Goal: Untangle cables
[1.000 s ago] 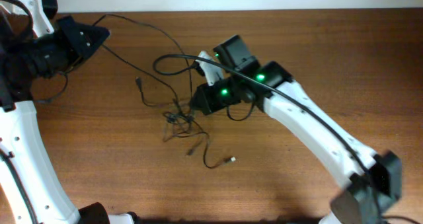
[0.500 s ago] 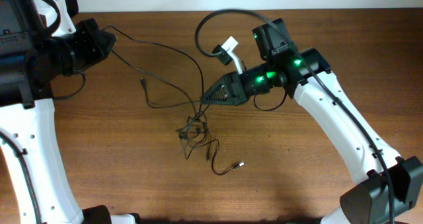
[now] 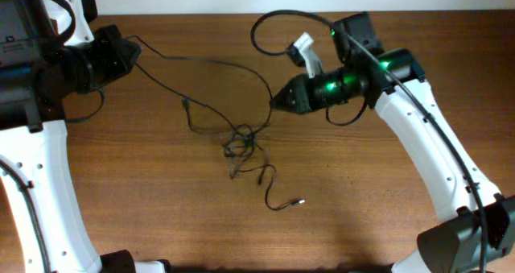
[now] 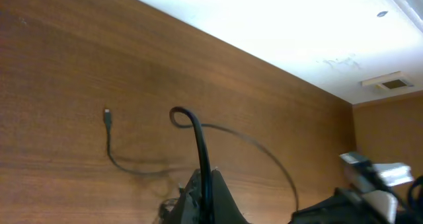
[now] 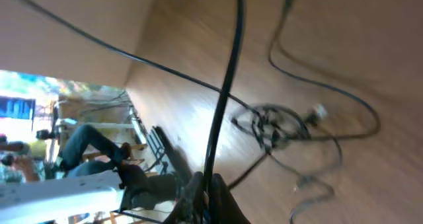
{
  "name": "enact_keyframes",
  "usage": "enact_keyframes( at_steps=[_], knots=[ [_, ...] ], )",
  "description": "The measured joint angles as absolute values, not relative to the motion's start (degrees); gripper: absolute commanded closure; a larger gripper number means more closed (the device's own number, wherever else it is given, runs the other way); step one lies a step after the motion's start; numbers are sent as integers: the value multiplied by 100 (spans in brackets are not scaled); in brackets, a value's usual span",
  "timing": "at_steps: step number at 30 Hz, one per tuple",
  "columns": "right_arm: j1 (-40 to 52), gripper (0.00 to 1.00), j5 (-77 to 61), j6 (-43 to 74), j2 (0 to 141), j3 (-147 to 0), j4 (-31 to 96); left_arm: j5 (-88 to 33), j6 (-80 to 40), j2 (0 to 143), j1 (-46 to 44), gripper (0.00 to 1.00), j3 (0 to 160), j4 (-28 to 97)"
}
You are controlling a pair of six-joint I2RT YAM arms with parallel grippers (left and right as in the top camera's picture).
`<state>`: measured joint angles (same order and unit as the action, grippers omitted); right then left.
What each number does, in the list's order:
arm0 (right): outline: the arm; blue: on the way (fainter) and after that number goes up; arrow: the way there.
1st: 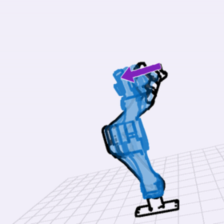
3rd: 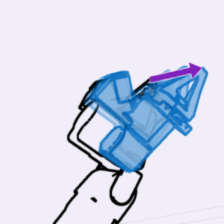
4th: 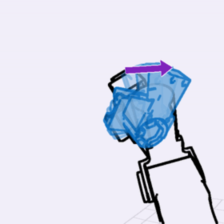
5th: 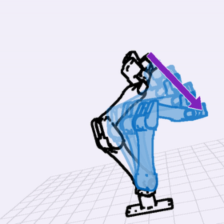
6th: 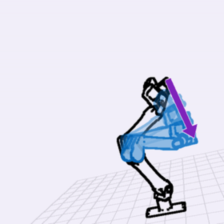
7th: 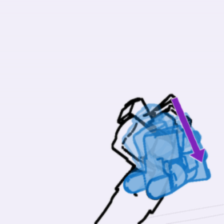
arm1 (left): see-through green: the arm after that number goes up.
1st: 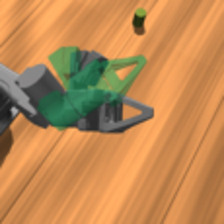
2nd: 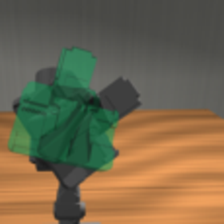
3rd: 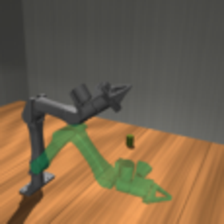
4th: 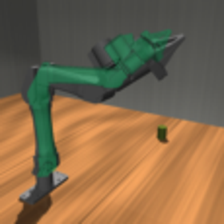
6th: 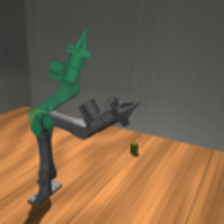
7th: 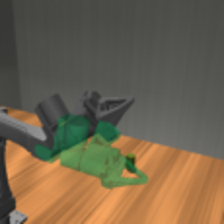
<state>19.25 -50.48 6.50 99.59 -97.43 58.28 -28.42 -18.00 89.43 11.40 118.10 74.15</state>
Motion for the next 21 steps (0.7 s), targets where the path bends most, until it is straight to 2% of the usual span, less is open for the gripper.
enact_keyframes(
  at_steps=[4,8,14,20,21],
  knots=[
    [1614,96,-4276,781,9959,-9795,5988,-2842,-1800,8943,1138,100,11810,7417],
    [1476,96,-5000,445,9959,-9795,6084,-2823,-1800,8943,1138,100,11808,7417],
    [1157,96,-2316,1461,9959,-9795,6204,-2773,-1800,8943,1135,100,11806,7437],
    [1142,96,-32,1804,9959,-9793,7249,-2735,-1800,8943,1135,100,11806,7461],
    [1142,91,126,1811,9959,-9789,7290,-2735,-1800,8943,1135,100,11806,7459]
  ],
)
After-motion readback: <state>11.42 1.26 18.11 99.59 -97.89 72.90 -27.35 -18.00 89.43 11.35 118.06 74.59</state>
